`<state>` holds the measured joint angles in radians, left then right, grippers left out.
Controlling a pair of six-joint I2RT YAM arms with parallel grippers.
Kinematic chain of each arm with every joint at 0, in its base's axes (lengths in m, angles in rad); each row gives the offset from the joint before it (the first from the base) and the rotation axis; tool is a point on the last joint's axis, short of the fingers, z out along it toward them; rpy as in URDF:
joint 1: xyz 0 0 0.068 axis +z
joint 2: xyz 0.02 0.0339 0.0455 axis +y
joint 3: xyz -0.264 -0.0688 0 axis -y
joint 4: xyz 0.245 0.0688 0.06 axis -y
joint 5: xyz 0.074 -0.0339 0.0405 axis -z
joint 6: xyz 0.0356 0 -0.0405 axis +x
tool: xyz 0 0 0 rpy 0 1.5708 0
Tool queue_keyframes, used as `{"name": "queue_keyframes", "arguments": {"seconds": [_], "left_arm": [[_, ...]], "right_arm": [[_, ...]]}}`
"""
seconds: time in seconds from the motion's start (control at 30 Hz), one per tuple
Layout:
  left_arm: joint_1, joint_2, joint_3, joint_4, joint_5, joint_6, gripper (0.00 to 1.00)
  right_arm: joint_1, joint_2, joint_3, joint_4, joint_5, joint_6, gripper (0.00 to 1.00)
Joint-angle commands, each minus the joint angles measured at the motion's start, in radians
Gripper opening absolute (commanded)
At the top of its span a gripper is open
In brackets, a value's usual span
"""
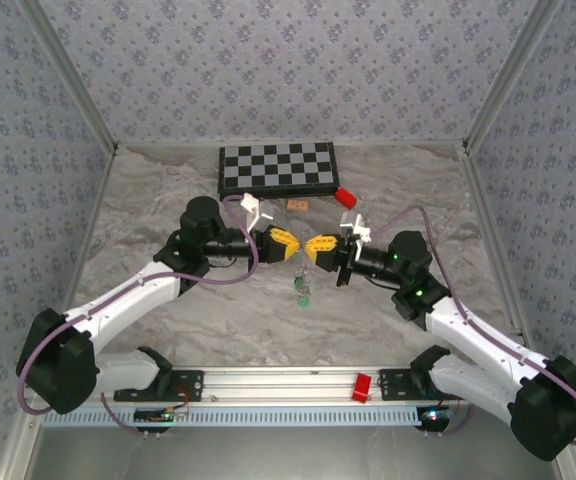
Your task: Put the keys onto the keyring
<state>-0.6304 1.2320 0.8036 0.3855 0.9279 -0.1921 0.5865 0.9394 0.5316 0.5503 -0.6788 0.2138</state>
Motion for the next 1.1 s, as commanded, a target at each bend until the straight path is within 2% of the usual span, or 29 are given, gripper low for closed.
{"name": "queue_keyframes", "arguments": {"seconds": [0.0,1.07], "left_arm": [[-0.006,-0.026,0.028,0.027,0.021,0.0,0.0],[-0.003,-0.023,0.028,0.027,0.018,0.001,0.0]], "right_arm": [[-0.001,0.005,0.016,0.03,-0.015,0.003,0.0],[-0.006,-0.01,0.0,0.043,0.013,0.001,0.0]]}}
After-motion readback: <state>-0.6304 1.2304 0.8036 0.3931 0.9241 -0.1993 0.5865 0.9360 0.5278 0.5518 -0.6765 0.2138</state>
